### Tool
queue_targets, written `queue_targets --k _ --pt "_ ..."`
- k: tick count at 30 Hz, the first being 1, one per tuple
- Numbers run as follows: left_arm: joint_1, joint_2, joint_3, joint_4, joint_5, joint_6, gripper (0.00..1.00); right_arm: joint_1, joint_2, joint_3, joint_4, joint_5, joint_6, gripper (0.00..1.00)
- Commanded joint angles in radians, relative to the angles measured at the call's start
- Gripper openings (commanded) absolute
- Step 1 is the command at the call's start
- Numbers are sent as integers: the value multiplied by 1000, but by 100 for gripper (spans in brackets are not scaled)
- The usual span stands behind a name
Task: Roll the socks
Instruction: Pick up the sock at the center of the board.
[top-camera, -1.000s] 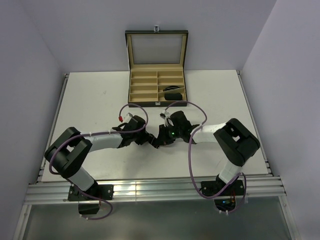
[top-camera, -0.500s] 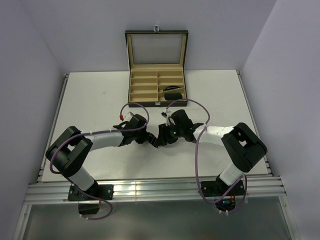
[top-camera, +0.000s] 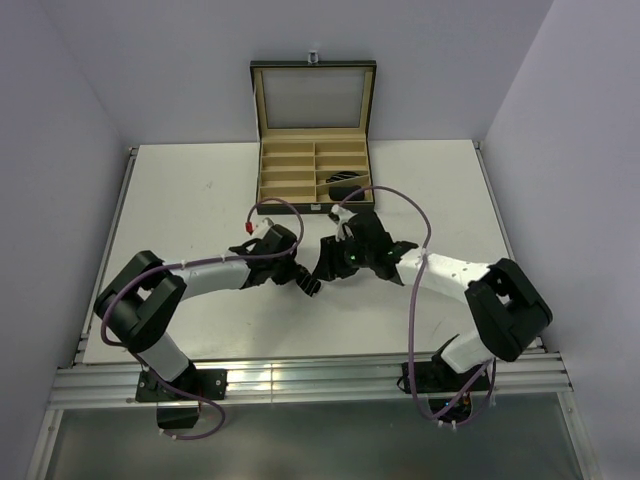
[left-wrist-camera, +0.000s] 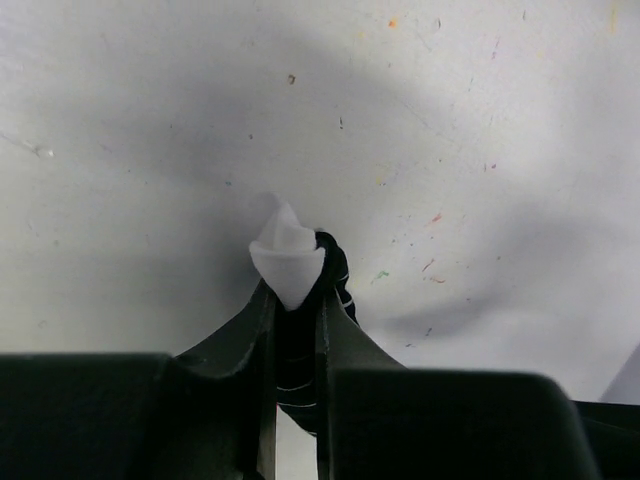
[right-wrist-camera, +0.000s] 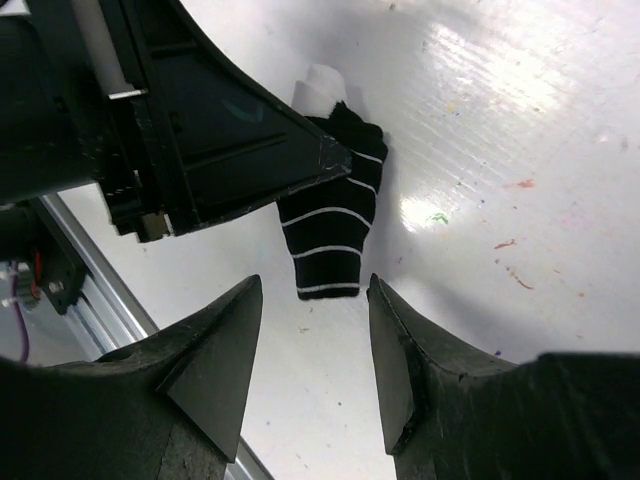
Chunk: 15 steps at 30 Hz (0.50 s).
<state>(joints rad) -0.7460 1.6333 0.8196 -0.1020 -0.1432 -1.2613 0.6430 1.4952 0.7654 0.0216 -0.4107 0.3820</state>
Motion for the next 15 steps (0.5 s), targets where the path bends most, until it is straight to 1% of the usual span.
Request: queue_targets --k 1,2,4,7,8,10,11,13,14,15 --pt "-1 -7 53 -86 -91 150 0 -28 -123 -20 9 50 24 54" --pt "-1 -7 67 -102 -101 211 0 -32 -147 -38 9 59 26 54" --pt "0 -18 105 -119 -127 273 0 -54 -199 -51 -14 95 20 54" --pt "8 -44 136 -104 -125 446 0 -74 -318 -77 -61 142 3 54" --pt "10 -49 148 -100 -131 485 0 -88 -382 -84 -89 154 -2 54" --pt "22 -58 188 -93 -131 571 0 -100 -444 -90 -118 187 -17 54" --pt "28 -64 203 -88 -127 658 0 -112 -507 -95 -142 197 -23 54" --pt "43 -66 252 -73 -130 755 0 -123 -567 -98 -170 237 -38 54" --pt "49 -66 269 -68 -127 851 0 -128 -594 -98 -195 251 -41 54" --pt "56 -59 301 -61 -115 905 0 -138 -645 -97 -206 263 -45 54"
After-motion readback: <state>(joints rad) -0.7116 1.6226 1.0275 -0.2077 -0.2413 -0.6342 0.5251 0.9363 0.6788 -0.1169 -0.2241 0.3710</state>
